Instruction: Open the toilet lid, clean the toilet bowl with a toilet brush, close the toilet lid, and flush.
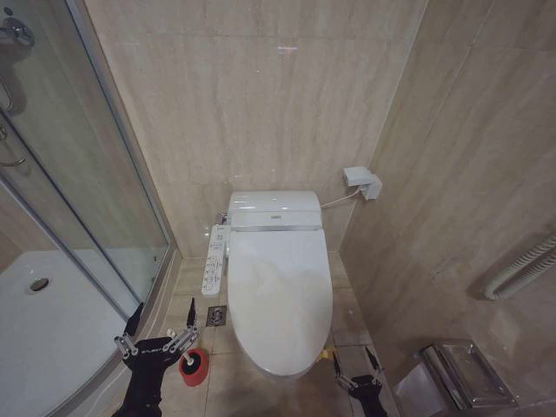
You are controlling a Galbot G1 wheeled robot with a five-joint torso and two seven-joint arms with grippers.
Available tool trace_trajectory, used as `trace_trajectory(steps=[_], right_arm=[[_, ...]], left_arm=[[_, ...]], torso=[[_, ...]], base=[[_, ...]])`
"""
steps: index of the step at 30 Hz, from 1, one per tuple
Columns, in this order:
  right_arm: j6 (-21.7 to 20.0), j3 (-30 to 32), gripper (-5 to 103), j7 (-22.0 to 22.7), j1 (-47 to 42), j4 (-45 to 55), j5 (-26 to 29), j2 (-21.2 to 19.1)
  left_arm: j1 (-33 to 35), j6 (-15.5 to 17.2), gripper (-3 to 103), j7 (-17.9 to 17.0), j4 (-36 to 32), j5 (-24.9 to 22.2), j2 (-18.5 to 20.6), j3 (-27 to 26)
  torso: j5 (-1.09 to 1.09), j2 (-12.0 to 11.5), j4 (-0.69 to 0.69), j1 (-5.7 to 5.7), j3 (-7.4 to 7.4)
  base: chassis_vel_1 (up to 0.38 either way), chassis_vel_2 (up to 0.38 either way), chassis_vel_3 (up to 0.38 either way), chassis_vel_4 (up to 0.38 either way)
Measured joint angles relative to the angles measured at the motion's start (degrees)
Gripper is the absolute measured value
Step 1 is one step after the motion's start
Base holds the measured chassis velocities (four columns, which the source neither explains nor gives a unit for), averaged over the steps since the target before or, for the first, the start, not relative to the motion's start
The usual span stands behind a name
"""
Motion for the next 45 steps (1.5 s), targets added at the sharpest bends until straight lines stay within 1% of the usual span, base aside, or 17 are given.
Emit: trace_trajectory(steps=[11, 32, 33, 39, 40, 45], right_arm=[[0.42, -0.32, 100, 0.01, 1.65, -2.04, -0.04, 0.02], [-0.37, -1.83, 100, 0.72, 7.16, -6.53, -1.71, 0.35], [-0.35, -1.84, 91, 0.72, 7.42, -6.62, -1.71, 0.31], [-0.24, -1.84, 91, 0.65, 7.52, -6.48, -1.71, 0.11], [-0.17, -1.82, 64, 0.64, 7.41, -6.42, -1.7, 0.09], [0.36, -1.66, 64, 0.45, 6.56, -6.17, -1.68, -0.03]], left_arm=[[0.0, 0.0, 100, 0.0, 0.0, 0.0, 0.0, 0.0], [0.0, 0.0, 100, 0.0, 0.0, 0.0, 0.0, 0.0], [0.0, 0.0, 100, 0.0, 0.0, 0.0, 0.0, 0.0], [0.0, 0.0, 100, 0.0, 0.0, 0.0, 0.0, 0.0], [0.0, 0.0, 100, 0.0, 0.0, 0.0, 0.0, 0.0], [0.0, 0.0, 100, 0.0, 0.0, 0.0, 0.0, 0.0]], torso=[[0.0, 0.0, 0.0, 0.0, 0.0], [0.0, 0.0, 0.0, 0.0, 0.0], [0.0, 0.0, 0.0, 0.0, 0.0], [0.0, 0.0, 0.0, 0.0, 0.0], [0.0, 0.0, 0.0, 0.0, 0.0], [0.0, 0.0, 0.0, 0.0, 0.0]], base=[[0.0, 0.0, 0.0, 0.0], [0.0, 0.0, 0.0, 0.0], [0.0, 0.0, 0.0, 0.0], [0.0, 0.0, 0.0, 0.0], [0.0, 0.0, 0.0, 0.0], [0.0, 0.0, 0.0, 0.0]])
